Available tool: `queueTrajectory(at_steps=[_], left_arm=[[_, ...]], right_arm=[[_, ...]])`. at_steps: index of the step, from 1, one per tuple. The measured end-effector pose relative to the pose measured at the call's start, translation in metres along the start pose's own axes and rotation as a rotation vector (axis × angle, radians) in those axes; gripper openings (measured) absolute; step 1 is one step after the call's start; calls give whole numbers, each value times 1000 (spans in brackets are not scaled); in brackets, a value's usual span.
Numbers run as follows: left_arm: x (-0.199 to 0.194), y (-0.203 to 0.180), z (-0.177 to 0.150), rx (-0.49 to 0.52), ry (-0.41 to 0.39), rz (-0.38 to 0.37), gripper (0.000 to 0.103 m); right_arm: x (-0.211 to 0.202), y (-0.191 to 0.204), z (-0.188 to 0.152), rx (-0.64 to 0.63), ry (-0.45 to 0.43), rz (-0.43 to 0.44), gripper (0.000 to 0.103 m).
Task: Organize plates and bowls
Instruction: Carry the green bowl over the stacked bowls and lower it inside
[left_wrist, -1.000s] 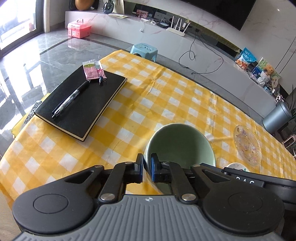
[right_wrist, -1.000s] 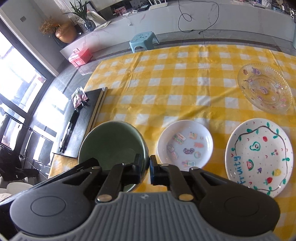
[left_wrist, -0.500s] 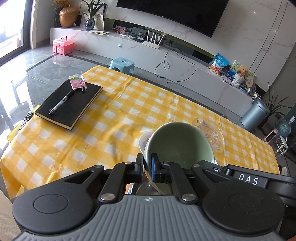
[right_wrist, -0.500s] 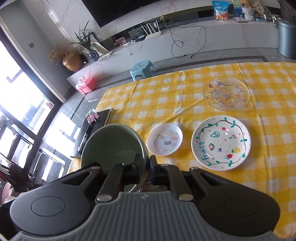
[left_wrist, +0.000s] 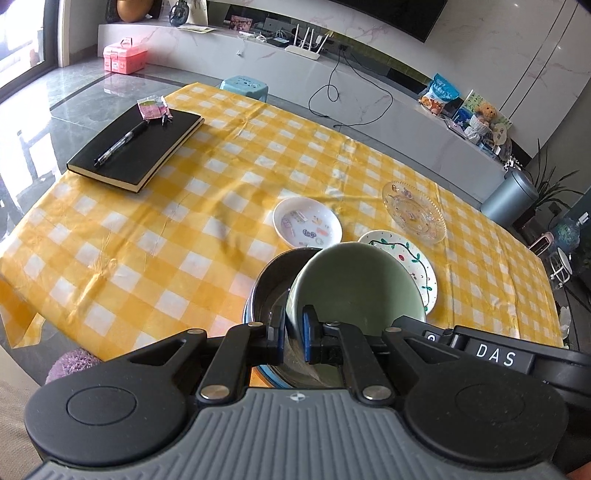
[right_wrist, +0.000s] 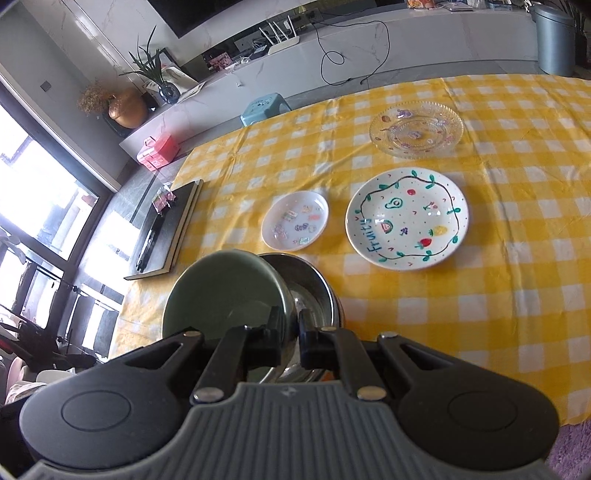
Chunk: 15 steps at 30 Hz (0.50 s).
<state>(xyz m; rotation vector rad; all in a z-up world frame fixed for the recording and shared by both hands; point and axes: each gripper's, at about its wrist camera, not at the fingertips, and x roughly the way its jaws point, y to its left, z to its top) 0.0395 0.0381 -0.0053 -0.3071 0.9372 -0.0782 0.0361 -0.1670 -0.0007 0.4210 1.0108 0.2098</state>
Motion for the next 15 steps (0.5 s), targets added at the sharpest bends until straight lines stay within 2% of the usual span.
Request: queueTrajectory(at_steps=[7,15], left_arm=[[13,1,0,18,19,18,9],[23,-3,-2,81,22,74,9]], right_arm=[[16,1,0,-17,14,-36,6],[35,8,-3,-74,40,-76,6]])
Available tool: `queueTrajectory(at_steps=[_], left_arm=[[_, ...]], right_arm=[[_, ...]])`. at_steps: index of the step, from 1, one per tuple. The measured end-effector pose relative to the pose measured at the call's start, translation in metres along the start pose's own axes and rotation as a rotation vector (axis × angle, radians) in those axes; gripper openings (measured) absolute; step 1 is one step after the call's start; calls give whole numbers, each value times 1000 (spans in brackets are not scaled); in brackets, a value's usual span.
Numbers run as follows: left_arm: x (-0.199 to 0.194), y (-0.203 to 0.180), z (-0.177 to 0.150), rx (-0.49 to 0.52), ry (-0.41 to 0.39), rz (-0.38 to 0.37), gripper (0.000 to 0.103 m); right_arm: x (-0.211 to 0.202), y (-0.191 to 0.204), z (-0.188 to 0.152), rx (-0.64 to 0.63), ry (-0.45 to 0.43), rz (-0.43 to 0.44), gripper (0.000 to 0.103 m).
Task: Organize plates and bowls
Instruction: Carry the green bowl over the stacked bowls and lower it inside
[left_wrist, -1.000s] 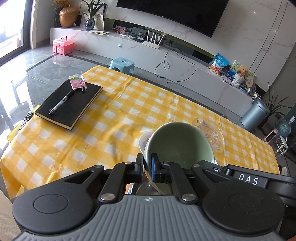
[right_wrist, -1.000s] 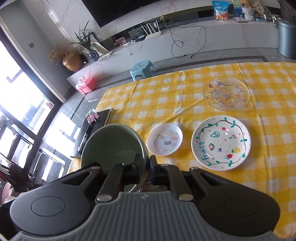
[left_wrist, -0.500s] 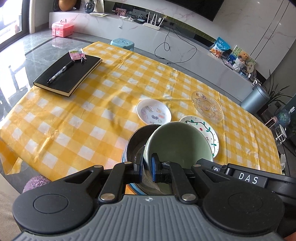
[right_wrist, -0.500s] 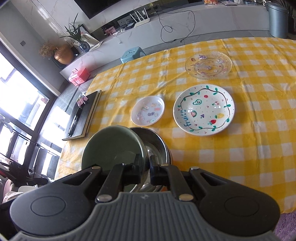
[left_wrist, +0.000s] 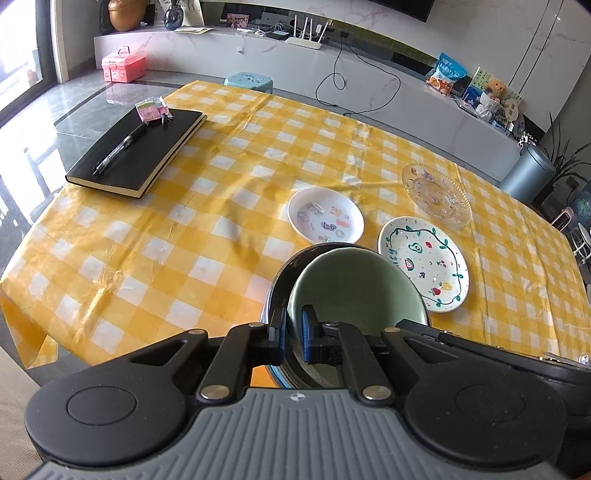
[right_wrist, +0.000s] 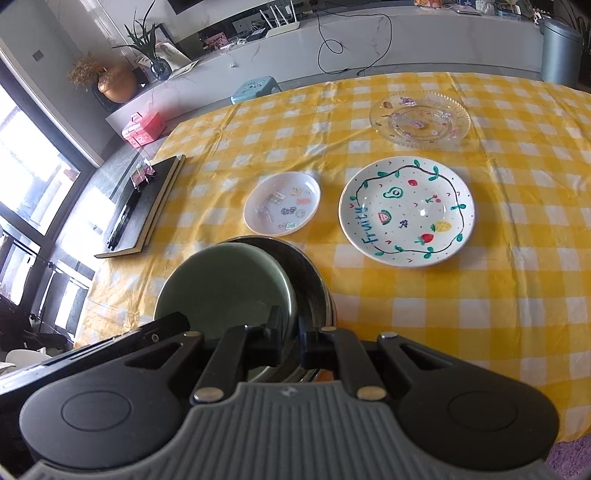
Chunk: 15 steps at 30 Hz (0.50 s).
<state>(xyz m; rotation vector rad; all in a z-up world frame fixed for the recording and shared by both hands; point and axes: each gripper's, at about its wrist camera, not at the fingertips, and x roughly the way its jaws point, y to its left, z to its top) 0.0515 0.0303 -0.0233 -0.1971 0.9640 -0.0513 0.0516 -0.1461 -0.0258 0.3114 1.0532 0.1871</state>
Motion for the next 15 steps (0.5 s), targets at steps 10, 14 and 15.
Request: queueTrajectory(at_steps=[10,14,15], left_arm=[[8,-1,-1,7,21,12,9],[8,-1,0,-1,24,12,10],[8,-1,0,-4,24,12,10]], right_arm=[[8,3,-1,-42,3,-30,9],[8,4,0,-47,2,-29,10],[8,3,0,-46,1,-27,10]])
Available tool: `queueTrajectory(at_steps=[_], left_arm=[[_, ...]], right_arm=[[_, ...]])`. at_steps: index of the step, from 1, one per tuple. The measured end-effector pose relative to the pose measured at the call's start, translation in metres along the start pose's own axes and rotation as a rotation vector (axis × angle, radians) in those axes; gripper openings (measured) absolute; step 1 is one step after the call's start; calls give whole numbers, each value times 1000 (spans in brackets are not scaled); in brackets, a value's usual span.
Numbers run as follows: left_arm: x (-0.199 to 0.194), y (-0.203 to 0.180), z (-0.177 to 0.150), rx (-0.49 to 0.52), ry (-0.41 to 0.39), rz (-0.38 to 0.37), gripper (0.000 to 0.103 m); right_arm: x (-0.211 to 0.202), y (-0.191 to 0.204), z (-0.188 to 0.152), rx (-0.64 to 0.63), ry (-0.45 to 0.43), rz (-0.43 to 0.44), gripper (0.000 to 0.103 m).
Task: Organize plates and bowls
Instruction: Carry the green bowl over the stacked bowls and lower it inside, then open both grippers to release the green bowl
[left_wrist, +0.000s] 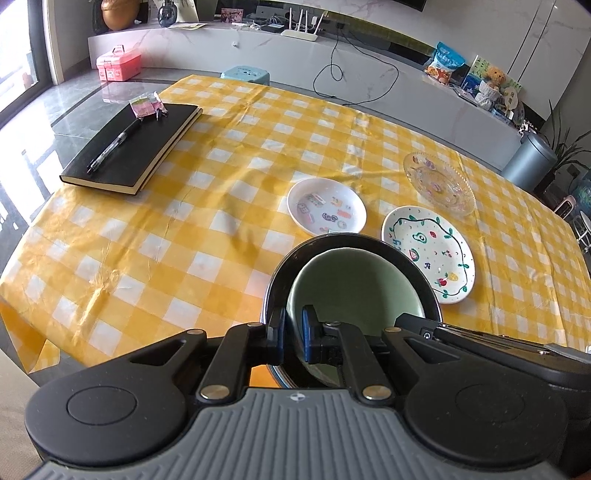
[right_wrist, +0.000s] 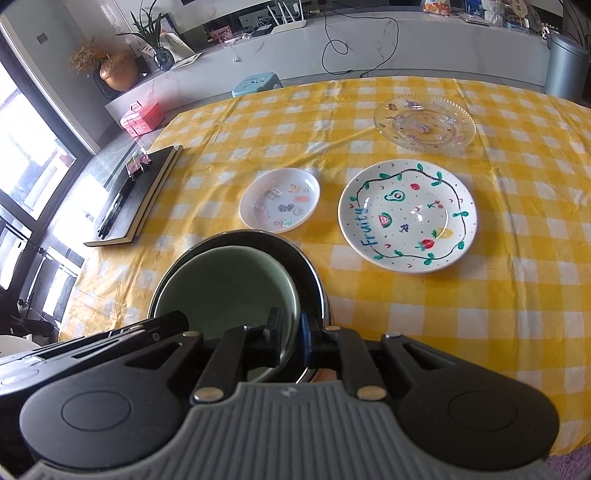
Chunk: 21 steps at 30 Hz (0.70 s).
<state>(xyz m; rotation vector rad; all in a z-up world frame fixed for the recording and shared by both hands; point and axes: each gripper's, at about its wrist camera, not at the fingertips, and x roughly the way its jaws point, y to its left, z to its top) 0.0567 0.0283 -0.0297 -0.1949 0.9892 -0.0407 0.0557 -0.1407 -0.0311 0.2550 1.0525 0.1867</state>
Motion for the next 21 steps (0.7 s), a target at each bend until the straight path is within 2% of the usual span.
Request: queueTrajectory(at_steps=[3,7,13,17,21], left_arm=[[0,-1,0,9,-1,6,10],[-5,-2,0,19,-34,22,15],[-18,-4,4,21,-68,19,16],[-27,-8,4,18,-90,-3,28],[-32,-11,1,1,-99,-31,30]], right_arm=[[-1,0,0,6,-3,5,12],[-9,2,1,-3,-29,26,26],[-25,5,4,-30,-84,21,28],[-33,0,5,-12,-103,35,29],[-44,-8,4,10,-136,49,33]])
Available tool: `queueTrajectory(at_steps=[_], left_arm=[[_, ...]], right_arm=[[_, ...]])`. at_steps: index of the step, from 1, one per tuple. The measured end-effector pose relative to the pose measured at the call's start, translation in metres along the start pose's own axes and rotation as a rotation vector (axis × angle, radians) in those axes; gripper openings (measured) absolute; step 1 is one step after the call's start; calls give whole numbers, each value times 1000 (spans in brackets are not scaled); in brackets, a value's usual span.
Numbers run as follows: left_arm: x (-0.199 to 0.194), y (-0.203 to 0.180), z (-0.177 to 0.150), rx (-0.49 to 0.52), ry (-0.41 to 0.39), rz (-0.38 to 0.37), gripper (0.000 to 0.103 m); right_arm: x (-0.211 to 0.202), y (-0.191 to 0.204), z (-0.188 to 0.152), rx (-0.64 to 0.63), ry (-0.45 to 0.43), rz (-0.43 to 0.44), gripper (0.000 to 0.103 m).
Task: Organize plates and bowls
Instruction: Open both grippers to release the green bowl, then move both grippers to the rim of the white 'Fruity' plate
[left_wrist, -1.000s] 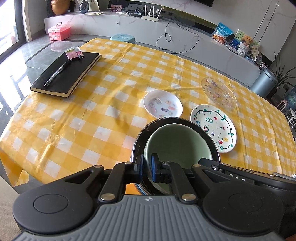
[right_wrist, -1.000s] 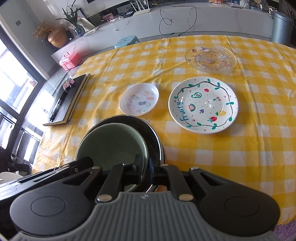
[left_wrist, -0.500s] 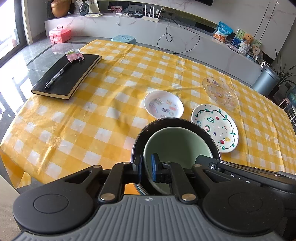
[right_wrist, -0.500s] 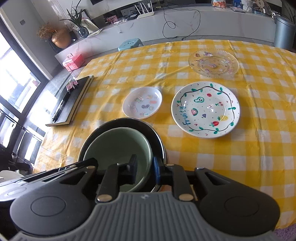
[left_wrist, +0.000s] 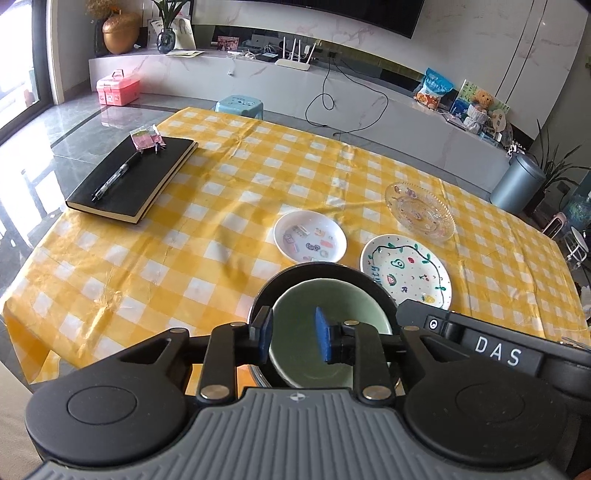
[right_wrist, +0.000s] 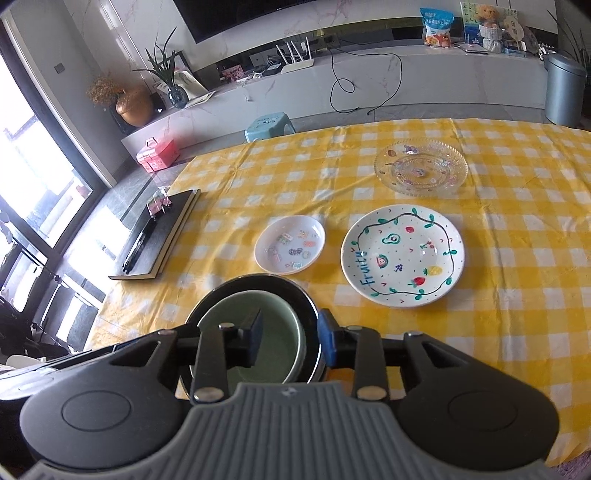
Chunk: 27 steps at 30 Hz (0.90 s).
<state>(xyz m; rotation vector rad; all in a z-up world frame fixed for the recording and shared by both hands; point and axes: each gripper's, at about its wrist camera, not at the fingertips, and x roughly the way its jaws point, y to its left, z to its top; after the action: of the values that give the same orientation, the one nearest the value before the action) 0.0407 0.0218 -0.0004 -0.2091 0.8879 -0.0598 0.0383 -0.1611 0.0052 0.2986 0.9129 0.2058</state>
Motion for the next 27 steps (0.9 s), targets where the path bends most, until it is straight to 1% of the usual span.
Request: queueTrajectory(at_steps=[2,4,8,12,14,18,20,23,27], left_arm=[[-3,-4,-2,-10,-13,-34,35],[-5,-10,-3,-5,-25,-60,37],[-3,-28,-4,30,-39,-91,39],[5,-43,-6,27,-32,-116,39],[8,-51,-6,43,-27,-124,39],[16,-71,-2,115,-18,-135,40],[23,-78,3,144,1,-141,40],[36,-86,11,180,33,-144,40],[52,-90,21,213,68,-124,40]], right_arm=[[-6,-7,0,16,-18,-3,34],[-10,-16,0,35,-28,-8,34],[-17,-36,-2,81,-38,-19,34],[-25,-58,-4,119,-67,-50,34],[-28,-70,-5,143,-78,-66,34],[-28,-94,-7,185,-83,-94,34],[-26,-103,-7,202,-80,-101,34],[-21,-111,-7,210,-84,-99,34],[-13,-115,-5,199,-95,-93,34]])
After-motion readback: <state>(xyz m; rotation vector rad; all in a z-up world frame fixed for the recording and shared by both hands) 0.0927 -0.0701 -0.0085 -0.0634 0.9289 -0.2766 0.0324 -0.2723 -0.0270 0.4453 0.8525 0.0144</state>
